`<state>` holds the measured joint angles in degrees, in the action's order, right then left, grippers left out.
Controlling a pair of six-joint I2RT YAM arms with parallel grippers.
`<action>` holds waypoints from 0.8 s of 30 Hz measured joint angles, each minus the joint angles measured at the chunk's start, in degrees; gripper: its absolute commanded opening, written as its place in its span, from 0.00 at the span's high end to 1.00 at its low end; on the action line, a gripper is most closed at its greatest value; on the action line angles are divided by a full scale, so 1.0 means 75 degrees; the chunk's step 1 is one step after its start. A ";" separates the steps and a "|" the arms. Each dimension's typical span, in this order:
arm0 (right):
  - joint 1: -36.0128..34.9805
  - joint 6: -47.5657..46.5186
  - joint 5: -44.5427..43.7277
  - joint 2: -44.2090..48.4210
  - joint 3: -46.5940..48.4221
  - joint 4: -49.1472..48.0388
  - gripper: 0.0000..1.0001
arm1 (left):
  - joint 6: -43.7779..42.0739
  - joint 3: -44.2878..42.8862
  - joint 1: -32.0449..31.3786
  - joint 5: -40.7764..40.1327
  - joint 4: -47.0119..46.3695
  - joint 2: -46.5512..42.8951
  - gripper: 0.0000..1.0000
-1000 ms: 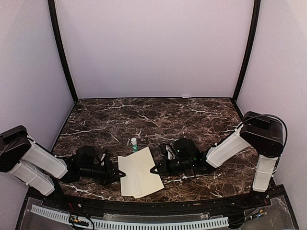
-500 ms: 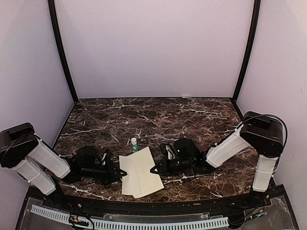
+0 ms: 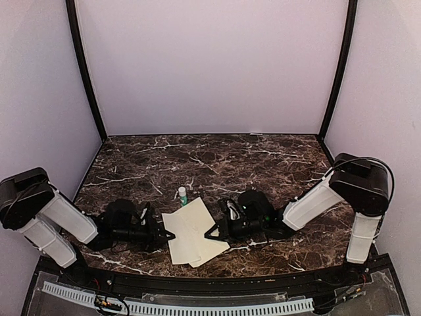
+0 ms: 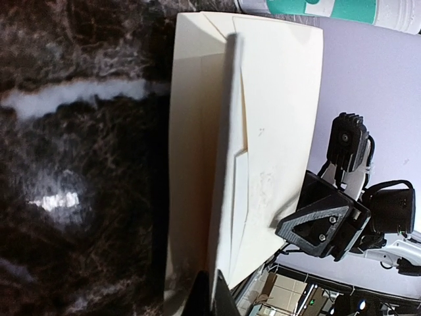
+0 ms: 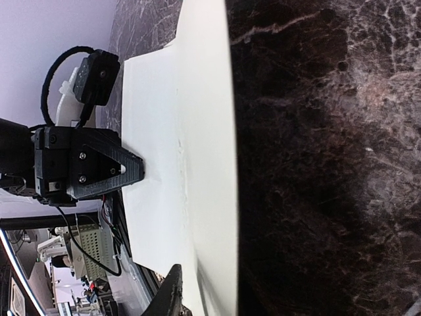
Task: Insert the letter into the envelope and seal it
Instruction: Place the letter in the envelope.
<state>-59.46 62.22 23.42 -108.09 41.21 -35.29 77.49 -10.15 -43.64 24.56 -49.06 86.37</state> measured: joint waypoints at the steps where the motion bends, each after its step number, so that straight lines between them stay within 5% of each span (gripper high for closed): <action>1: 0.0000 0.0000 -0.0003 0.0015 -0.0003 0.0020 0.78 | -0.0023 0.0000 0.0000 -0.0009 0.0058 -0.0020 1.00; 15: 0.0000 -0.0023 -0.0038 0.0618 -0.0478 0.0350 0.73 | -0.0210 0.0000 0.0003 -0.0064 0.0428 -0.0198 1.00; 24: 0.0000 -0.0047 -0.0070 0.1186 -0.0985 0.0632 0.81 | -0.0251 0.0000 0.0003 -0.0175 0.0618 -0.0291 1.00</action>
<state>-59.46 61.87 22.90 -99.20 33.82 -30.55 75.61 -10.15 -43.62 23.24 -44.42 84.18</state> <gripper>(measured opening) 0.210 0.005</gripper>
